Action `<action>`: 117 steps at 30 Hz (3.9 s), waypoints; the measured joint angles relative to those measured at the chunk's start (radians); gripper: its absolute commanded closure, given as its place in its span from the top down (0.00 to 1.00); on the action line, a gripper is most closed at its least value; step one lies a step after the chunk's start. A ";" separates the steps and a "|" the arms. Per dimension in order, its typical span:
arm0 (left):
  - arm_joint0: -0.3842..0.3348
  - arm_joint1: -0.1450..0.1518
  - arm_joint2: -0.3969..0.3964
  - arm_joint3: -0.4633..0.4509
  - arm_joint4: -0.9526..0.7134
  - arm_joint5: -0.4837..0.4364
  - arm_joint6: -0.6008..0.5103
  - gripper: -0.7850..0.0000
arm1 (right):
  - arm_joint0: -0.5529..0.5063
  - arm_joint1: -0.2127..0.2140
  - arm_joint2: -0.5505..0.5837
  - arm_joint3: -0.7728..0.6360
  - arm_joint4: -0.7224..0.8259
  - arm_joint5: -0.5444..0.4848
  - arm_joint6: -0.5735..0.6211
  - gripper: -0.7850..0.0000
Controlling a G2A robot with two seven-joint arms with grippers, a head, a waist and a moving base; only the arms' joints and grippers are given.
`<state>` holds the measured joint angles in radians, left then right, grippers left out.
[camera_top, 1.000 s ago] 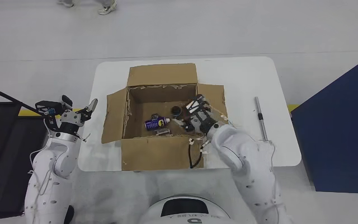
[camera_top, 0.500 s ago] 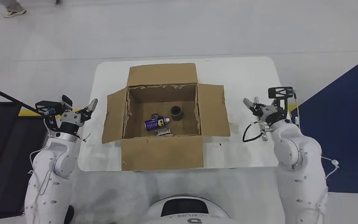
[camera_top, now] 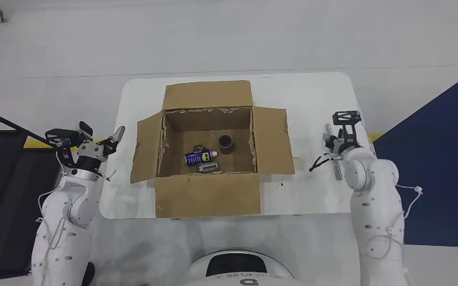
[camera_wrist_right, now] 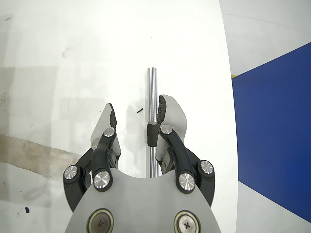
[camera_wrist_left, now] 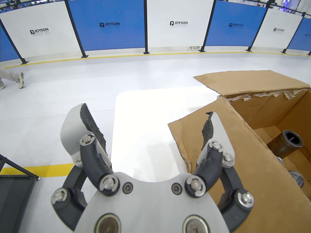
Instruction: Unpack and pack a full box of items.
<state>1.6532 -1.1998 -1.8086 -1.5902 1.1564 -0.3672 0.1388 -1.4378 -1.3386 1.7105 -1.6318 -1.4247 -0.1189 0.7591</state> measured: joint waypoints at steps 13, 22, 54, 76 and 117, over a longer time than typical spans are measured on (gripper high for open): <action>0.000 0.000 0.000 0.000 0.000 0.000 0.000 1.00 | 0.032 0.015 0.017 0.099 0.005 -0.016 0.050 0.38; 0.000 0.000 0.000 0.000 0.000 0.000 0.000 1.00 | 0.060 0.020 -0.002 0.149 -0.027 0.025 0.067 0.32; 0.000 0.000 0.000 0.000 0.000 0.000 0.000 1.00 | -0.057 0.012 0.085 -0.050 0.609 -0.049 -0.160 0.00; 0.000 0.000 0.000 0.000 0.000 0.000 0.000 1.00 | -0.091 0.012 -0.237 -0.455 0.706 -0.060 -0.098 0.00; 0.000 0.000 0.000 0.000 0.000 0.000 0.000 1.00 | 0.227 -0.073 -0.915 -0.011 -0.240 0.151 -0.154 0.50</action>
<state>1.6532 -1.1998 -1.8086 -1.5902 1.1564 -0.3672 0.1388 -1.2111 -1.4117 0.7956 -1.6428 -1.6645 0.0323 0.6047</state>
